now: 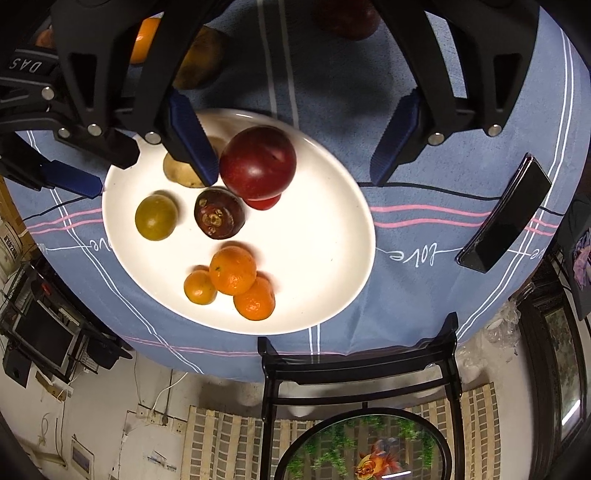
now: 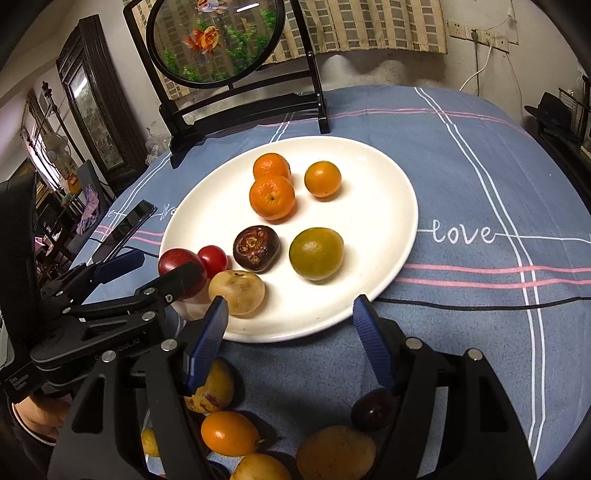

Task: Organize fruits
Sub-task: 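Move both open tools back from the plate to the fruit cluster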

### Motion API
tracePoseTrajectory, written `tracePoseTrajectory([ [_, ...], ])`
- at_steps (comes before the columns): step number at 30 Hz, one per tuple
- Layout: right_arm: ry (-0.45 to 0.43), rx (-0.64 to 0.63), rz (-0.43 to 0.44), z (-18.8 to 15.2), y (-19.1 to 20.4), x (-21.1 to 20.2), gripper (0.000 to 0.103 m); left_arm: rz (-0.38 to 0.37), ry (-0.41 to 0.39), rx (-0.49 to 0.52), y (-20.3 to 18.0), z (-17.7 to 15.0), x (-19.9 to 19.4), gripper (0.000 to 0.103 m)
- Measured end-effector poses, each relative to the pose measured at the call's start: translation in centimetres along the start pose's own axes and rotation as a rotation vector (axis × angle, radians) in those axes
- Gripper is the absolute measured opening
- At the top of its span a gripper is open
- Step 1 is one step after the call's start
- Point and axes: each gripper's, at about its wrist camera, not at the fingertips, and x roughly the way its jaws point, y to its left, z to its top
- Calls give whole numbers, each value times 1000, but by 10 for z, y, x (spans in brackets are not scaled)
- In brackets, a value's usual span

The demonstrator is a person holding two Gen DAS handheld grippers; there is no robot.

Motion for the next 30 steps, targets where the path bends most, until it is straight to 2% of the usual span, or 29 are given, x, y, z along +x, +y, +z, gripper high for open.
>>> tracePoseTrajectory([
  [14, -8, -16, -7, -2, 3, -3, 70, 15, -18, 27, -2, -6, -9, 88],
  [19, -14, -8, -6, -3, 0, -5, 70, -4, -26, 15, 1, -13, -20, 88],
  [30, -61, 8, 1, -40, -5, -36, 70, 20, -68, -28, 30, -50, -69, 91],
])
